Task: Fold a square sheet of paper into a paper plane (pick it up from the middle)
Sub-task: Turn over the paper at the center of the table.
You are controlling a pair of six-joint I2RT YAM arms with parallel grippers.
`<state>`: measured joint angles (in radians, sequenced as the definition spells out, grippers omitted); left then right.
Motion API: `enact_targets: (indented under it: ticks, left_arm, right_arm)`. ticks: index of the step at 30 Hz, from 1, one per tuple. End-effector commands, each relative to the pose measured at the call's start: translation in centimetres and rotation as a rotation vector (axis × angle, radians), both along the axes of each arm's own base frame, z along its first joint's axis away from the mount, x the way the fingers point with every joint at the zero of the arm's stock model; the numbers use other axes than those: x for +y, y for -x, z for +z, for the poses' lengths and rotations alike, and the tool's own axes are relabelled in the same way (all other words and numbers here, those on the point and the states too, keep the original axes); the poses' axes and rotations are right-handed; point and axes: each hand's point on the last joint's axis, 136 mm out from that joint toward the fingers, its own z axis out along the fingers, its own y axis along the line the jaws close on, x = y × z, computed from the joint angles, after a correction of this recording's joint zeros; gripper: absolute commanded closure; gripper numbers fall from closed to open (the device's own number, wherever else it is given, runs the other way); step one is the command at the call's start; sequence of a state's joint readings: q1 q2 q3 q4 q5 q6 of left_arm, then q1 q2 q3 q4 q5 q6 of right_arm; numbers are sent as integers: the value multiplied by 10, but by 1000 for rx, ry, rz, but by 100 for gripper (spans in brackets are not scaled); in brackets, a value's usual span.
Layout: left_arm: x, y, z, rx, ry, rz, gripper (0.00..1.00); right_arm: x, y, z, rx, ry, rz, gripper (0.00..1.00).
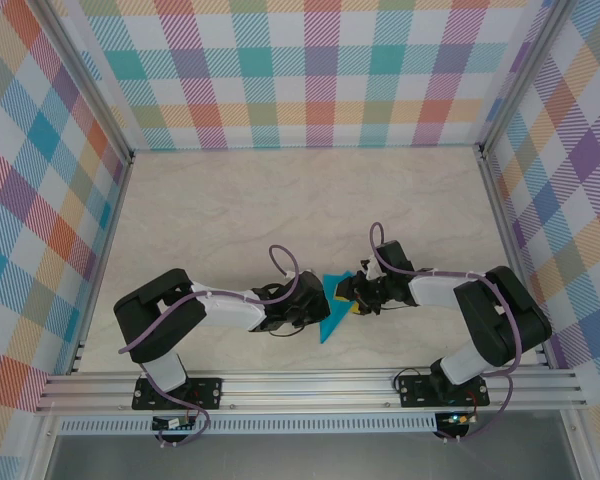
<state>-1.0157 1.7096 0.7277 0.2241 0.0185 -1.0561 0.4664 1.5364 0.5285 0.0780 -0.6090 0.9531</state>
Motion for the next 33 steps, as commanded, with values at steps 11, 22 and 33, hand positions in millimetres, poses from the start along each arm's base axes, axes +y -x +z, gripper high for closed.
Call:
enact_targets:
  ticks: [11,22,33]
  left_arm:
    - [9,-2,1,21,44,62,100]
    - [9,-3,9,1,60,62,100]
    - [54,-2,42,-117,4,126,96]
  right_arm:
    - [14,-17,-2,-85,7,66,78]
    - [16,-18,-1,-137,31,138,95]
    - [-25,-26,47,-250,354,205,99]
